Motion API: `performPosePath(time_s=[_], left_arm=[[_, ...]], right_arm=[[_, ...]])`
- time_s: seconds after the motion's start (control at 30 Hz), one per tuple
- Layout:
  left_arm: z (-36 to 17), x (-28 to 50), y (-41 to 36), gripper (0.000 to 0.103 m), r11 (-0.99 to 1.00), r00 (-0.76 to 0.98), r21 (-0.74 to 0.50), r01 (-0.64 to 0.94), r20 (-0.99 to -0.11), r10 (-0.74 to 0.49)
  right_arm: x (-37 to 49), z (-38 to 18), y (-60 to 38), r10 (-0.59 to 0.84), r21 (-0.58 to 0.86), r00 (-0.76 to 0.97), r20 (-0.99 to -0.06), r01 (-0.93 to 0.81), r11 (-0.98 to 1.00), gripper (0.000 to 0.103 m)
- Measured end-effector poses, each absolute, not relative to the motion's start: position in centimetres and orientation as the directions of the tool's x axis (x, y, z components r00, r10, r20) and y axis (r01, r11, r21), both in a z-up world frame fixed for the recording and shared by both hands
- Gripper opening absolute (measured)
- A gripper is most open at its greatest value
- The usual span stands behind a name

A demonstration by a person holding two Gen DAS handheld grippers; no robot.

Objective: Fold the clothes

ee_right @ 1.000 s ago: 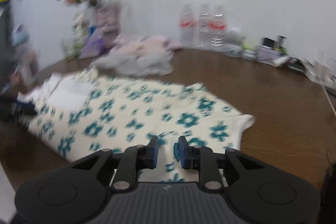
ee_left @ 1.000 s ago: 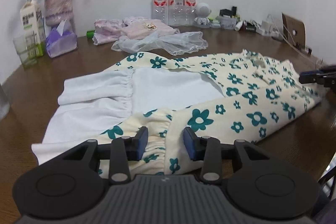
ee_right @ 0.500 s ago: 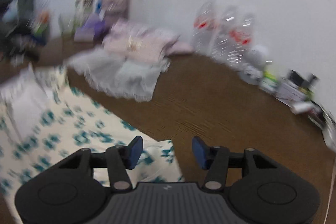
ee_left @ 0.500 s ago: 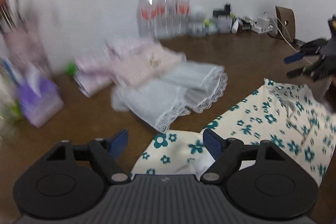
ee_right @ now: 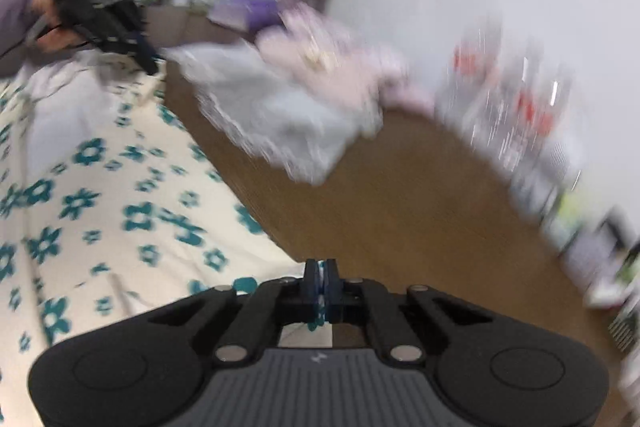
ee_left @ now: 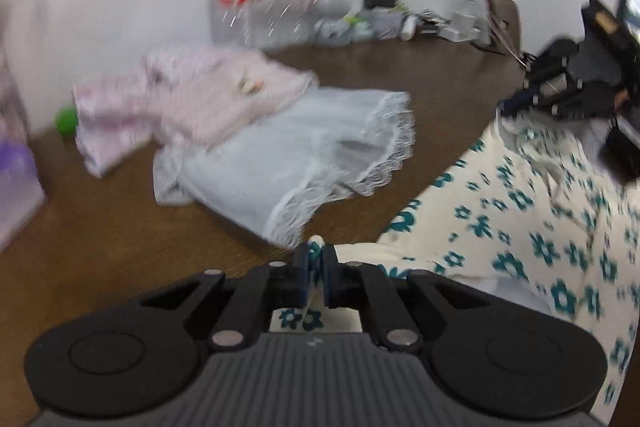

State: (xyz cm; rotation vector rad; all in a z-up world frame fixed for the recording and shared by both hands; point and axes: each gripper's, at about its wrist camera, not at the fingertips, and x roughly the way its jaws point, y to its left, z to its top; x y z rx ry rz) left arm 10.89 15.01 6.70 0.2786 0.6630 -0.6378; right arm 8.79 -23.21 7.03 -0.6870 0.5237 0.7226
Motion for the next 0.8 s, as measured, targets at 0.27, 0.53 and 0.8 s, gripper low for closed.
performPosePath(time_s=[0.27, 0.53, 0.8], left_arm=[[7.9, -3.4, 14.8, 0.007, 0.675, 0.703, 0.296, 0.676, -0.535, -0.469], [8.5, -9.3, 15.3, 0.021, 0.639, 0.705, 0.354, 0.683, -0.55, -0.448], [6.8, -4.4, 11.8, 0.035, 0.634, 0.72, 0.387, 0.669, -0.548, -0.426]], right_arm=[[-6.7, 4.8, -23.4, 0.406, -0.712, 0.775, -0.483, -0.618, 0.333, 0.0], [-9.7, 6.9, -24.2, 0.449, -0.551, 0.654, -0.609, -0.756, 0.354, 0.026], [-3.9, 4.1, -21.8, 0.36, -0.578, 0.672, -0.647, -0.74, 0.343, 0.003]])
